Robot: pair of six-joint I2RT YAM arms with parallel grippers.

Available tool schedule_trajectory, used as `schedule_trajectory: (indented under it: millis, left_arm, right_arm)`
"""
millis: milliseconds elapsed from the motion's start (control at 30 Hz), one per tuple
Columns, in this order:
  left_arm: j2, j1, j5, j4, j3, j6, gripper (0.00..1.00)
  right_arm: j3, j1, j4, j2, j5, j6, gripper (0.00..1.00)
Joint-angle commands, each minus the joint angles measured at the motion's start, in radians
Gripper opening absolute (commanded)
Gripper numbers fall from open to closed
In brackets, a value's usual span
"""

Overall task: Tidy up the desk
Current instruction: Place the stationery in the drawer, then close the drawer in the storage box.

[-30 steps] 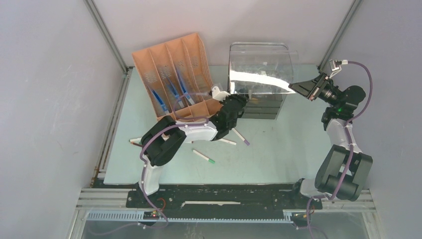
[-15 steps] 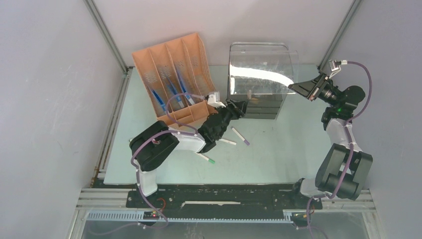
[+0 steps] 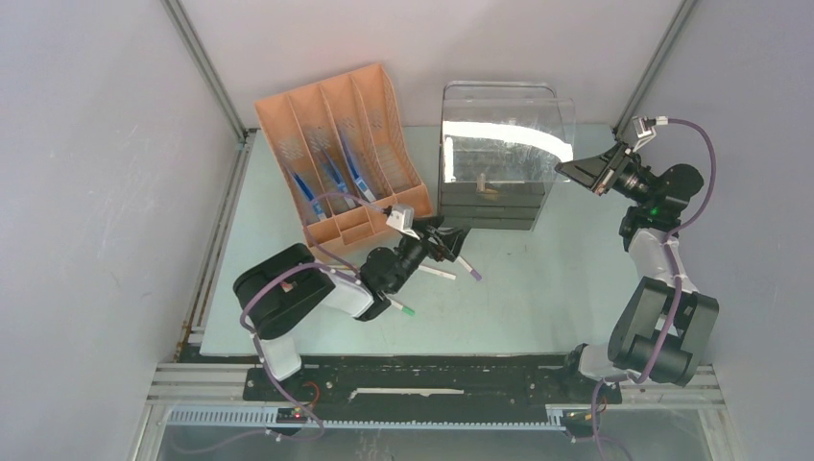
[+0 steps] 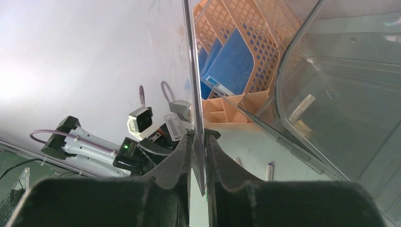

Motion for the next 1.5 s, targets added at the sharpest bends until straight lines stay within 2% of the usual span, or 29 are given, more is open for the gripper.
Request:
schedule_trajectory:
  millis: [0,100,133,200,600,1067,1300,1467]
  left_arm:
    - [-0.065,0.032,0.130,0.114,-0.024,0.107,0.90]
    - [-0.052,0.076,0.252,0.119,0.002,0.004,0.94]
    - [-0.047,0.088,0.278,0.119,0.012,-0.030,0.98]
    - [-0.044,0.101,0.294,0.120,0.031,-0.076,1.00]
    - [-0.055,0.104,0.347,0.119,0.114,-0.107,1.00]
    - [-0.060,0.115,0.342,0.119,0.167,-0.126,1.00]
    - [-0.058,0.119,0.321,0.119,0.131,-0.144,1.00]
    - [-0.069,0.122,0.277,0.119,0.064,-0.155,1.00]
  right_arm:
    - [-0.001,0.006,-0.011,-0.012,0.011,-0.045,0.20]
    - [-0.002,0.005,-0.023,-0.015,0.012,-0.056,0.20]
    - [-0.002,0.006,-0.026,-0.016,0.012,-0.060,0.20]
    - [-0.003,0.004,-0.033,-0.017,0.010,-0.066,0.20]
    - [-0.002,0.004,-0.036,-0.009,-0.023,-0.103,0.22]
    - [-0.001,-0.010,-0.098,-0.019,-0.041,-0.194,0.26]
    - [0.000,-0.044,-0.298,-0.059,-0.001,-0.409,0.46]
    - [0.037,-0.067,-0.522,-0.086,0.040,-0.604,0.51]
